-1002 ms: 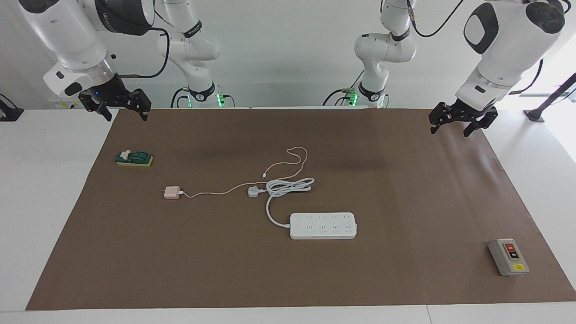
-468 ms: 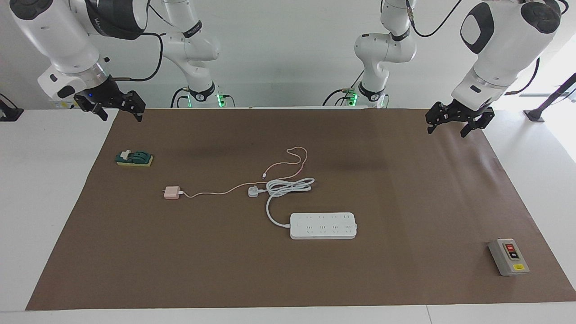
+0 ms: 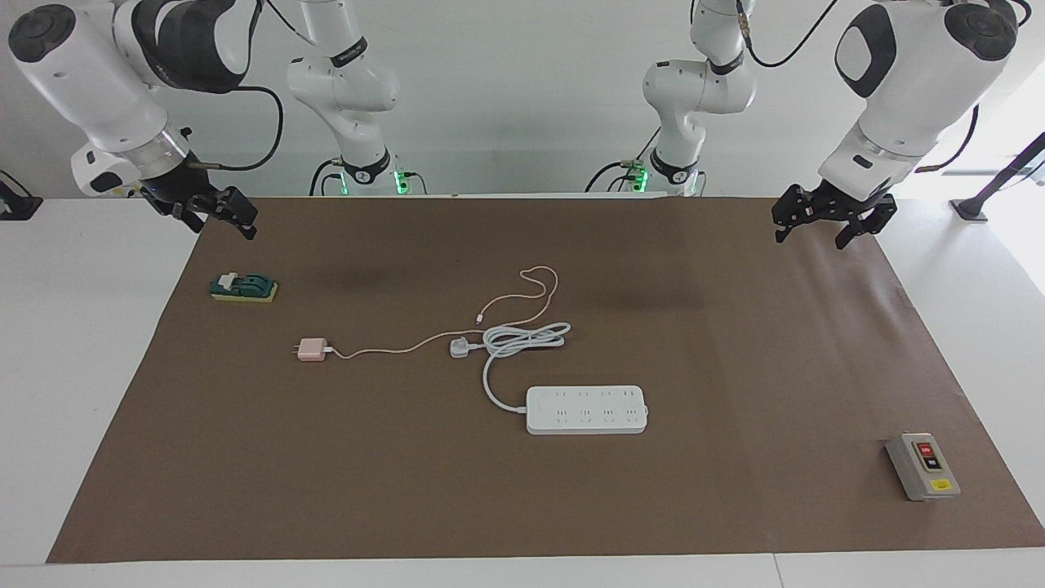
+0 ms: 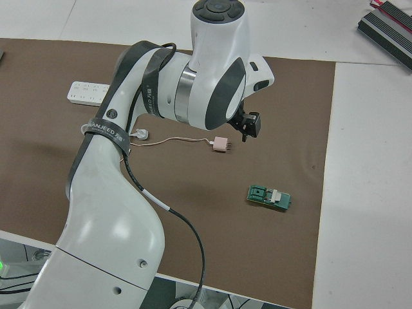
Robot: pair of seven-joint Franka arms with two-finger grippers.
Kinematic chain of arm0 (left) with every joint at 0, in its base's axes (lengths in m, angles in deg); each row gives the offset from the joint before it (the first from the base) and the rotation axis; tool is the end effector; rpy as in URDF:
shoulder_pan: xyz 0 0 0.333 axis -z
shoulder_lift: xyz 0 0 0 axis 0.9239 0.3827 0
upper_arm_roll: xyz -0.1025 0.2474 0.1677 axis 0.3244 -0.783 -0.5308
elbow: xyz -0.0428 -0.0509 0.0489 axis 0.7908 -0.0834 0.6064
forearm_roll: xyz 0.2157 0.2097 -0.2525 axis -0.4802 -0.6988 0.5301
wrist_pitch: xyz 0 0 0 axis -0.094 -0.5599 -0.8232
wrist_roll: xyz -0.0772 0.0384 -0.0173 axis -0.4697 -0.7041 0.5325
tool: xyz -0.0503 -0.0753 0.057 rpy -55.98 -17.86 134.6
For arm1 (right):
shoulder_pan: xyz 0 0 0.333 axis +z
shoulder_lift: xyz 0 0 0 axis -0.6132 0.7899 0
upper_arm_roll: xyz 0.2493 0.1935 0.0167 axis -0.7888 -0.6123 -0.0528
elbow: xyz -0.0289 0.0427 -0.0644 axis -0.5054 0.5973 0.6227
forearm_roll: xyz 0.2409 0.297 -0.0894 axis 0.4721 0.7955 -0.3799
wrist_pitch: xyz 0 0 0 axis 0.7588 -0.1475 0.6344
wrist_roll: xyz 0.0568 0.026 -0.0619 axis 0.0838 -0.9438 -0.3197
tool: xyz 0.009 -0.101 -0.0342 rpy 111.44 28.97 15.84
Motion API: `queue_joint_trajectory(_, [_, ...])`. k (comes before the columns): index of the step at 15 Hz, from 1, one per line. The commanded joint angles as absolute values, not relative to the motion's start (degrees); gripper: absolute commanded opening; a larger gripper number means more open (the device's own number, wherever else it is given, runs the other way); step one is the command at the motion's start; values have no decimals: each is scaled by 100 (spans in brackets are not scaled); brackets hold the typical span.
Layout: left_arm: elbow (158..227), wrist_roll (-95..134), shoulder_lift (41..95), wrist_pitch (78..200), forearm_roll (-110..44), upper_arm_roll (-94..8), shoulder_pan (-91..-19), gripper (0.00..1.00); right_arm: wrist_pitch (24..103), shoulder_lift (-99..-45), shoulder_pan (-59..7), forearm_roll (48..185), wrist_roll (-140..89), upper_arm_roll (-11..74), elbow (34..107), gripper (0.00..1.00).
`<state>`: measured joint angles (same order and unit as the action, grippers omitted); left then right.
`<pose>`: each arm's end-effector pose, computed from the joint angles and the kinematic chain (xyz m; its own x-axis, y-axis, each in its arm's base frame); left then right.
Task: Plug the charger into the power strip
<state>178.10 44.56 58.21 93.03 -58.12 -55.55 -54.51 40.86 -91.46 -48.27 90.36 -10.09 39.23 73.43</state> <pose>0.5561 -0.0307 0.5890 0.9736 -0.2247 -0.0401 -0.2245 -0.9744 0.0076 0.5160 -0.0931 0.5395 0.9389 -0.3172 -0.1338 -0.3278 -0.9424 -0.0659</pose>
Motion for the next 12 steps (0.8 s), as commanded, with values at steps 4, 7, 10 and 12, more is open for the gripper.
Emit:
queue_joint_trajectory(4, [17773, 4523, 5829, 9297, -5733, -5605, -5396, 100, 4501, -8110, -5162, 10413, 1156, 3875, 7414, 100])
queue_joint_trajectory(7, [17781, 4523, 5830, 9297, -5733, -5597, -5396, 100, 4747, -7731, -5267, 11090, 1887, 3884, 7422, 100])
queue_joint_trajectory(10, [17773, 4515, 5830, 9297, -5733, -5596, -5396, 100, 4695, -7144, -5565, 11741, 2135, 3884, 7361, 100])
queue_joint_trajectory(12, [17773, 4515, 5830, 9297, -5733, -5596, -5396, 100, 4739, -6783, -5636, 12030, 2126, 3884, 7370, 100])
